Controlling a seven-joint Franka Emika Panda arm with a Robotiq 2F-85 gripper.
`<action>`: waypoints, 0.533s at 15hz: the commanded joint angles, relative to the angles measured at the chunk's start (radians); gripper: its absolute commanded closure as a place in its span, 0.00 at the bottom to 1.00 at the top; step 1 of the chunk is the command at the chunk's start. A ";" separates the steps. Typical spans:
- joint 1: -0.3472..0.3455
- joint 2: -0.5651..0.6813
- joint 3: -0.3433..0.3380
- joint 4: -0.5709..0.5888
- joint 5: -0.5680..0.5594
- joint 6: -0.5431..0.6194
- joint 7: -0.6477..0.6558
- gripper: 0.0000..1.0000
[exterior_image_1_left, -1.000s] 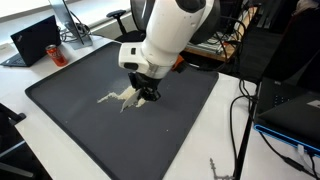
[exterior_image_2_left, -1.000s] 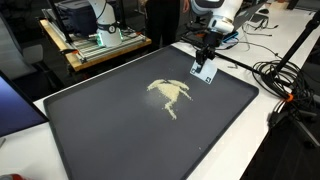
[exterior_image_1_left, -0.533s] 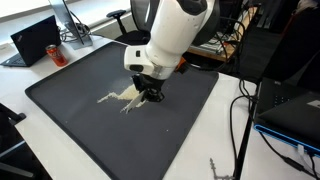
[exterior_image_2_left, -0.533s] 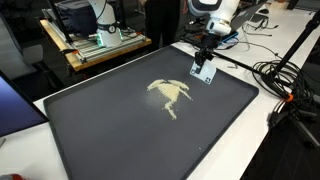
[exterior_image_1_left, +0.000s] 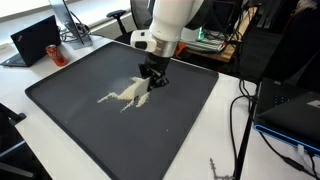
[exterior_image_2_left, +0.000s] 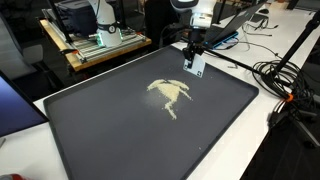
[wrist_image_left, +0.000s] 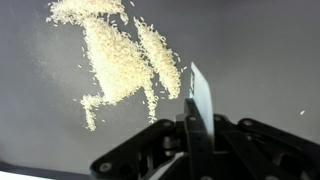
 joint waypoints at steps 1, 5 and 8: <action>-0.078 -0.168 0.026 -0.177 0.105 0.083 -0.049 0.99; -0.198 -0.261 0.070 -0.255 0.344 0.129 -0.230 0.99; -0.286 -0.314 0.104 -0.296 0.594 0.128 -0.445 0.99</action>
